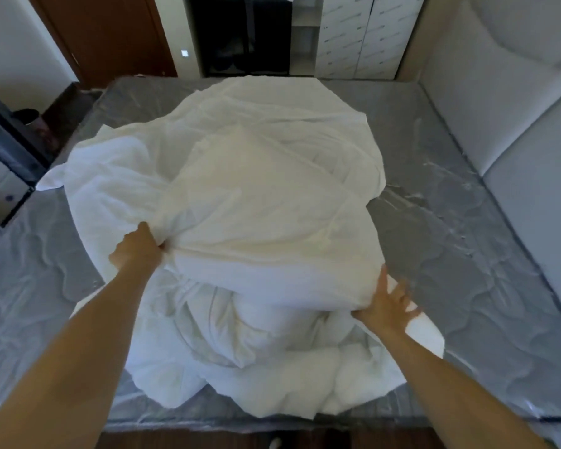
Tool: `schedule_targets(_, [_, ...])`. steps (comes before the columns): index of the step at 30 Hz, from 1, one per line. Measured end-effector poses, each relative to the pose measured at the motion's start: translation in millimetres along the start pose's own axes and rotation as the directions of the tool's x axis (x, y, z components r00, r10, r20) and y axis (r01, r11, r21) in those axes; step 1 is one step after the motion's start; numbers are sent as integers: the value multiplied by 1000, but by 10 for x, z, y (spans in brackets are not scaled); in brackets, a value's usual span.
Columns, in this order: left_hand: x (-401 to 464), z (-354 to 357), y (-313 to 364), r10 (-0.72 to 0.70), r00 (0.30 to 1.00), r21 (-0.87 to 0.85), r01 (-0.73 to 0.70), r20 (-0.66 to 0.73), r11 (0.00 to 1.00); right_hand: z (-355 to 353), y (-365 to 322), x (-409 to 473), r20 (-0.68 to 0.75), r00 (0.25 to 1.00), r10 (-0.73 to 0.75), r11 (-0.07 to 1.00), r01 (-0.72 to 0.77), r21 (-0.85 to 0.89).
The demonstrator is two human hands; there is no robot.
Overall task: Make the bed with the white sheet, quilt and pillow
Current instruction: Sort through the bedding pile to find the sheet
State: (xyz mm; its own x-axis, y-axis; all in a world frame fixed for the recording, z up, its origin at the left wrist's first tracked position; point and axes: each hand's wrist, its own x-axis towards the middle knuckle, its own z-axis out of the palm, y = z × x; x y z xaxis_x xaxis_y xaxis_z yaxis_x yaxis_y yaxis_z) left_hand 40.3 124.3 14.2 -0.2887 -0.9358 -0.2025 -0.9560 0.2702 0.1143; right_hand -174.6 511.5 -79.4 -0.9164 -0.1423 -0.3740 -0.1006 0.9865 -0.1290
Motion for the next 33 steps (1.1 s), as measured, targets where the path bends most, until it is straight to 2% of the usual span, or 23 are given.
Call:
schedule_targets(1, [-23, 108, 32, 3, 1000, 7, -3, 17, 1000, 78, 129, 17, 48, 991, 126, 987, -130, 89])
schedule_targets(3, [-71, 315, 115, 21, 1000, 4, -21, 17, 1000, 147, 317, 71, 169, 965, 203, 952, -234, 196])
schedule_targets(5, [-153, 461, 228, 65, 998, 44, -64, -26, 997, 129, 342, 156, 234, 961, 148, 960, -196, 198])
schedule_targets(7, [-291, 518, 342, 152, 984, 181, -133, -98, 975, -34, 190, 180, 300, 954, 21, 956, -107, 273])
schedule_targets(9, [-409, 520, 455, 255, 961, 275, -219, -104, 936, -278, -55, 149, 411, 902, -134, 919, -42, 391])
schedule_targets(10, [-478, 490, 522, 288, 954, 263, -257, -87, 930, -454, -175, 103, 451, 866, -215, 908, 6, 420])
schedule_targets(14, [-760, 300, 729, 405, 913, 82, -400, -57, 913, -1196, -772, -133, 461, 713, -529, 772, 177, 611])
schedule_targets(16, [-1115, 165, 849, 502, 864, -149, -502, -44, 852, -1544, -1172, -294, 403, 644, -650, 696, 291, 656])
schedule_targets(17, [-1328, 98, 938, 517, 855, -310, -500, -31, 809, -1680, -1383, -363, 373, 620, -690, 658, 323, 681])
schedule_targets(18, [-1548, -13, 1013, 499, 867, -524, -419, 12, 742, -1820, -1587, -453, 352, 592, -725, 613, 321, 722])
schedule_targets(20, [-1849, -322, 1072, 409, 891, -849, -53, 198, 526, -2048, -1944, -650, 312, 542, -780, 521, 286, 805])
schedule_targets(21, [-1874, -458, 1027, 379, 886, -895, 83, 268, 439, -2124, -2102, -727, 290, 525, -800, 485, 284, 827])
schedule_targets(22, [-1878, -600, 977, 404, 869, -903, 104, 287, 417, -2200, -2216, -764, 260, 526, -810, 454, 280, 846])
schedule_targets(24, [-1838, -749, 707, 434, 871, -804, -80, 231, 589, -2295, -2465, -867, 190, 520, -833, 386, 299, 873])
schedule_targets(25, [-1792, -712, 596, 401, 886, -729, -113, 235, 675, -2343, -2555, -885, 151, 539, -829, 353, 295, 888])
schedule_targets(26, [-1780, -683, 448, 339, 905, -673, -86, 255, 735, -2375, -2680, -927, 122, 546, -829, 314, 274, 909])
schedule_targets(27, [-1738, -614, 325, 275, 920, -647, -32, 279, 762, -2415, -2769, -964, 98, 559, -824, 274, 242, 931])
schedule_targets(29, [-1620, -521, 161, 130, 947, -666, 106, 295, 739, -2461, -2912, -996, 75, 573, -816, 222, 191, 956])
schedule_targets(30, [-1520, -520, 119, 86, 957, -655, 123, 278, 746, -2436, -2973, -979, 73, 576, -814, 206, 169, 964])
schedule_targets(32, [-1181, -651, 110, 78, 977, -537, 42, 200, 843, -2377, -3101, -892, 66, 586, -808, 199, 166, 966])
schedule_targets(33, [-991, -766, 148, 88, 986, -477, -12, 139, 879, -2350, -3150, -838, 63, 592, -803, 229, 210, 950])
